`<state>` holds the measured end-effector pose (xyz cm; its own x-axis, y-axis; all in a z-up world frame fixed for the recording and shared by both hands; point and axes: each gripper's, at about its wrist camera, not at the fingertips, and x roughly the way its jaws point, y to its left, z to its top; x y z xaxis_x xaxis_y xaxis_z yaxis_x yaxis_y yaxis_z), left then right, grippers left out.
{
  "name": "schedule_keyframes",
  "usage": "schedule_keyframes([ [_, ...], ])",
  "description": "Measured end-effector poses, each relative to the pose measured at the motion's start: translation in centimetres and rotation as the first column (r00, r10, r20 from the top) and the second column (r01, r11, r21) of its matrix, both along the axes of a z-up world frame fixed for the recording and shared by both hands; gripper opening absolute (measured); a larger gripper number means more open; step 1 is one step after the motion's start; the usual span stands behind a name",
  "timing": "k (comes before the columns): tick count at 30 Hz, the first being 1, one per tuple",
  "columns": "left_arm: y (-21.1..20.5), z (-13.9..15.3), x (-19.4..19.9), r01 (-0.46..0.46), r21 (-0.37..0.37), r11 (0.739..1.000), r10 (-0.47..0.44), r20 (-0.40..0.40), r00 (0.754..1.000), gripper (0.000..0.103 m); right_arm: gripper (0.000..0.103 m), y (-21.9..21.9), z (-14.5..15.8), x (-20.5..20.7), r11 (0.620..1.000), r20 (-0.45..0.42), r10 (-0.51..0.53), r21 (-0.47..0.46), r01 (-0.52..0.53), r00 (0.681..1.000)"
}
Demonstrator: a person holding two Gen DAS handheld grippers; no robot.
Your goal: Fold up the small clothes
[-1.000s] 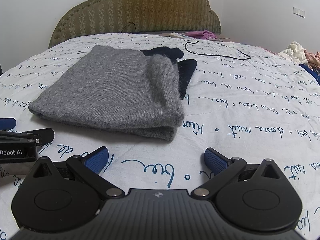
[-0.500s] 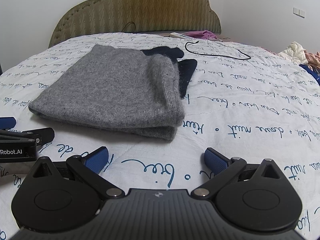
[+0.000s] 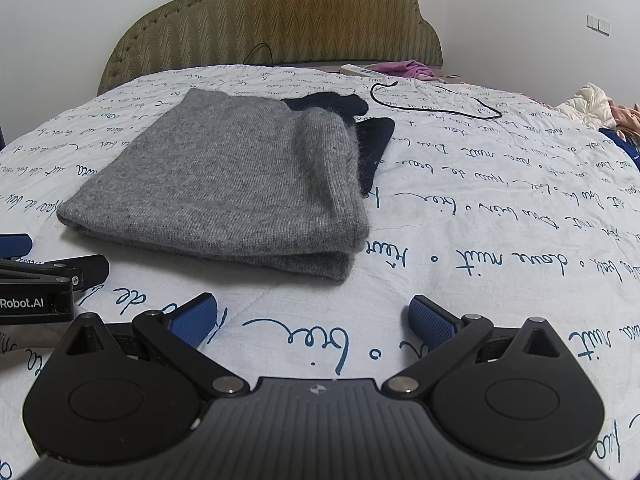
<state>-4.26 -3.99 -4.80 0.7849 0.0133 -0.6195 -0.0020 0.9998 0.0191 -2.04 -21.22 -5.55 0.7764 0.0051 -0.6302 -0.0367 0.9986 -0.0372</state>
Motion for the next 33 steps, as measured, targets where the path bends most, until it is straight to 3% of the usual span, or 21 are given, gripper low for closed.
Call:
schedule_keyframes([
  [33, 0.7, 1.1, -1.6, -0.024, -0.021, 0.999, 0.024, -0.006, 1.0, 0.103, 0.103, 0.2, 1.8, -1.1, 0.999, -0.014, 0.027, 0.019, -0.027, 1.0],
])
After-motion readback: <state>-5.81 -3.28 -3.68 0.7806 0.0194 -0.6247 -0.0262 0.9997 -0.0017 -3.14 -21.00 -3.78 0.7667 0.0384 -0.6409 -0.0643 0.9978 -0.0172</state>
